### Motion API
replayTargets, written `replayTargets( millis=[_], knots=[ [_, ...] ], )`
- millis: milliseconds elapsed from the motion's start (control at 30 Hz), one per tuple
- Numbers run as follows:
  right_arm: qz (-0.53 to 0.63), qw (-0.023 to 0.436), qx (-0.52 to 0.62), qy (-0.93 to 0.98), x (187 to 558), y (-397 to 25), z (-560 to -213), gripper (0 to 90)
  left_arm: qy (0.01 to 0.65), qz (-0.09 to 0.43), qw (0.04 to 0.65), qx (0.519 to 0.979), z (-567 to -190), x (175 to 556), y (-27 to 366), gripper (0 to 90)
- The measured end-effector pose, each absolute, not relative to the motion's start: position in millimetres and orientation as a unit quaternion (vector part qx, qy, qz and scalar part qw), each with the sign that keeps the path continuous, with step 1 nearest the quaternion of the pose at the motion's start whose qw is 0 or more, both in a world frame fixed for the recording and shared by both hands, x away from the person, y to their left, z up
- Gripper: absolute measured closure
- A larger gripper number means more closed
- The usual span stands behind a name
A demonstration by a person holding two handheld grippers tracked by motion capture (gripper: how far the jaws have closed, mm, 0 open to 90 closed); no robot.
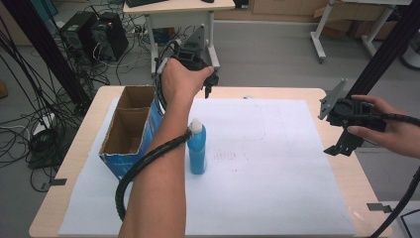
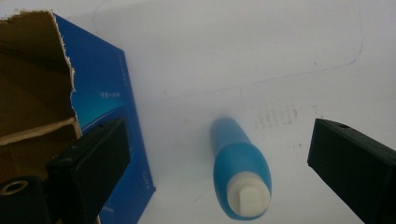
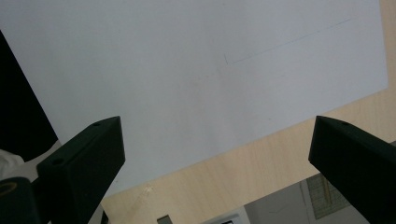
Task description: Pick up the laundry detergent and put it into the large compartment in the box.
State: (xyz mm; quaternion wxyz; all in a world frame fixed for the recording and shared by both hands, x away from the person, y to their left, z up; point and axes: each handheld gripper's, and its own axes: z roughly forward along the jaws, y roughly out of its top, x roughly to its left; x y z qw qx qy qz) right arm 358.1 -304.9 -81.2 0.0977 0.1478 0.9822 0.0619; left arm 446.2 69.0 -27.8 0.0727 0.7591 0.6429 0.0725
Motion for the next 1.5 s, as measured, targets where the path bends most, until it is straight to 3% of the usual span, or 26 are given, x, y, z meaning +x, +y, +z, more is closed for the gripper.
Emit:
replayTargets(
  millis=[667,1500],
  knots=[
    [0.068,0.103,0.149,0.981,350,-307,-78,3.5,0.639,0.075,0.089,0.761,-7,403,67,6.0],
    [0.069,0.110,0.143,0.981,336,-306,-72,3.5,0.655,0.056,0.079,0.749,-39,390,63,5.8]
  ],
)
